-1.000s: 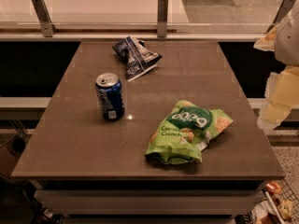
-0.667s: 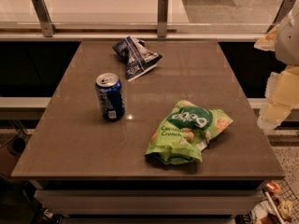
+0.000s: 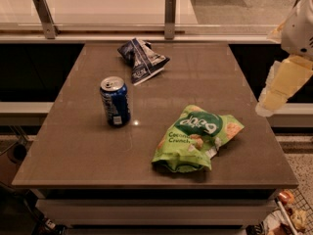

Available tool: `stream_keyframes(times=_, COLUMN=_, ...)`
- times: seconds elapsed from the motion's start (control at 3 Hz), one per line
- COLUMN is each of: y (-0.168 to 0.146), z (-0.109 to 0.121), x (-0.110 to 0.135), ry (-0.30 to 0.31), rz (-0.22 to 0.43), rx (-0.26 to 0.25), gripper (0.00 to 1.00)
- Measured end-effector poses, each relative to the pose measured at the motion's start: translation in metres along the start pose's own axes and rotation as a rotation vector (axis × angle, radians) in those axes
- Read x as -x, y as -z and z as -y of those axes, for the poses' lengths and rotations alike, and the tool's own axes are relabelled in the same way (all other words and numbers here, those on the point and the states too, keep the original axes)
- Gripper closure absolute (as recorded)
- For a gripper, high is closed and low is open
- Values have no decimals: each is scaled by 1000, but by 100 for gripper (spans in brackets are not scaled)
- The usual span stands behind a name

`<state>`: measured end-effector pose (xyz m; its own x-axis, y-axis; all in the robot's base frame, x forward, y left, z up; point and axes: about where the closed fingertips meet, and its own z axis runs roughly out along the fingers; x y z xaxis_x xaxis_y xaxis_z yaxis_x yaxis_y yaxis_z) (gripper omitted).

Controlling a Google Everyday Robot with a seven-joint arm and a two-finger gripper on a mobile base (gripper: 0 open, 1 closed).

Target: Pick blue chip bag

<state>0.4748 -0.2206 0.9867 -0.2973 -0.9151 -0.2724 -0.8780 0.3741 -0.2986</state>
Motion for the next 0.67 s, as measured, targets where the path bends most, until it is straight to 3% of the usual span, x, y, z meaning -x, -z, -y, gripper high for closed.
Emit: stream_keyframes(times=0.67, y=-47, z=53, x=38, ry=-184, rz=185, rx=-72, gripper=0)
